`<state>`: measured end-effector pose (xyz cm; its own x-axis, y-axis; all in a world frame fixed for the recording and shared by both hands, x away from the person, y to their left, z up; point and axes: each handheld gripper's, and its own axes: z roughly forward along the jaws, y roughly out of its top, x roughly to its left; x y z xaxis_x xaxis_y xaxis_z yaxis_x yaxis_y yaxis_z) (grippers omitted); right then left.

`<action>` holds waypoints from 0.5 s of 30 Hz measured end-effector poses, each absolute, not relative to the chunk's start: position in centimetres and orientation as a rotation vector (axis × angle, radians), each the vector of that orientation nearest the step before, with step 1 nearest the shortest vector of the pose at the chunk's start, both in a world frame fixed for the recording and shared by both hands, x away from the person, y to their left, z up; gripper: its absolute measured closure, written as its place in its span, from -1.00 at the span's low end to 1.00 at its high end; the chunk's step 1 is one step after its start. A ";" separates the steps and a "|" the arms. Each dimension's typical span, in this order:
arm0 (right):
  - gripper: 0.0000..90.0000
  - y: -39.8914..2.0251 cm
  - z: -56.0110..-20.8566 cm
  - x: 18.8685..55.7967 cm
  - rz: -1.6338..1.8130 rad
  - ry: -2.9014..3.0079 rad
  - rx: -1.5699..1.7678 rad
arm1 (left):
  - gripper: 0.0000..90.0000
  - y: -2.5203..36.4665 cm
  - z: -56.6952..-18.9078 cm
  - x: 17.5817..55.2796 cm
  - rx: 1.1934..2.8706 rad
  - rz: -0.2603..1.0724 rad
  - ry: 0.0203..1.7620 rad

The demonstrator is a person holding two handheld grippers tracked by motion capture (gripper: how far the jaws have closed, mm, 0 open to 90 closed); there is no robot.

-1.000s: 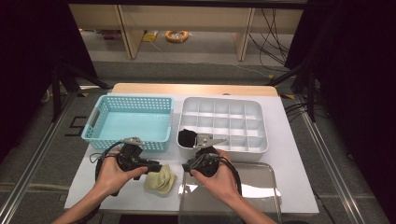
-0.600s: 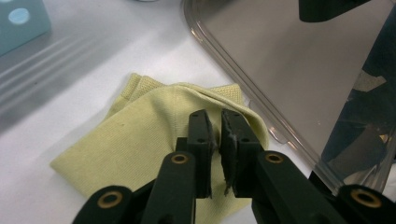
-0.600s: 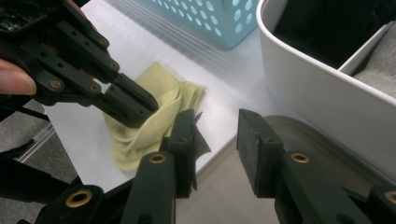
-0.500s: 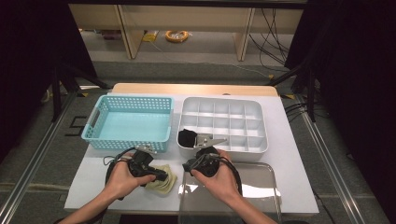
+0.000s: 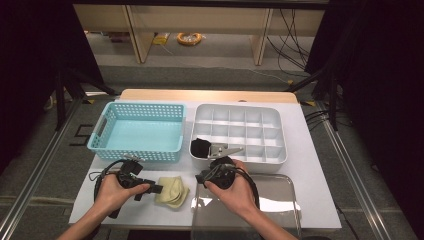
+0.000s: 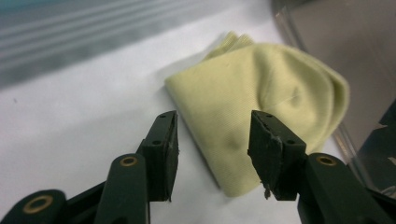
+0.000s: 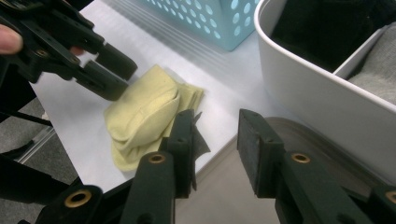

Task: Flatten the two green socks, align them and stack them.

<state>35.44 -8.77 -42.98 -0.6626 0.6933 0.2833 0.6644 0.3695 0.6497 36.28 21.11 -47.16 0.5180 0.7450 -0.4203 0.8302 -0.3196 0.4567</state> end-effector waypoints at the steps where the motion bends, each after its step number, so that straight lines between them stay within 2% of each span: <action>1: 0.51 -8.6 -43.1 35.4 1.230 2.558 1.261 | 0.18 21.1 -47.4 36.3 2.131 -0.185 1.280; 7: 0.50 -8.6 -43.2 35.5 1.197 2.577 1.260 | 0.41 21.0 -47.8 36.3 2.153 -0.218 1.295; 15: 0.50 -8.2 -43.4 35.3 1.179 2.600 1.278 | 0.74 20.4 -47.9 36.0 2.170 -0.190 1.281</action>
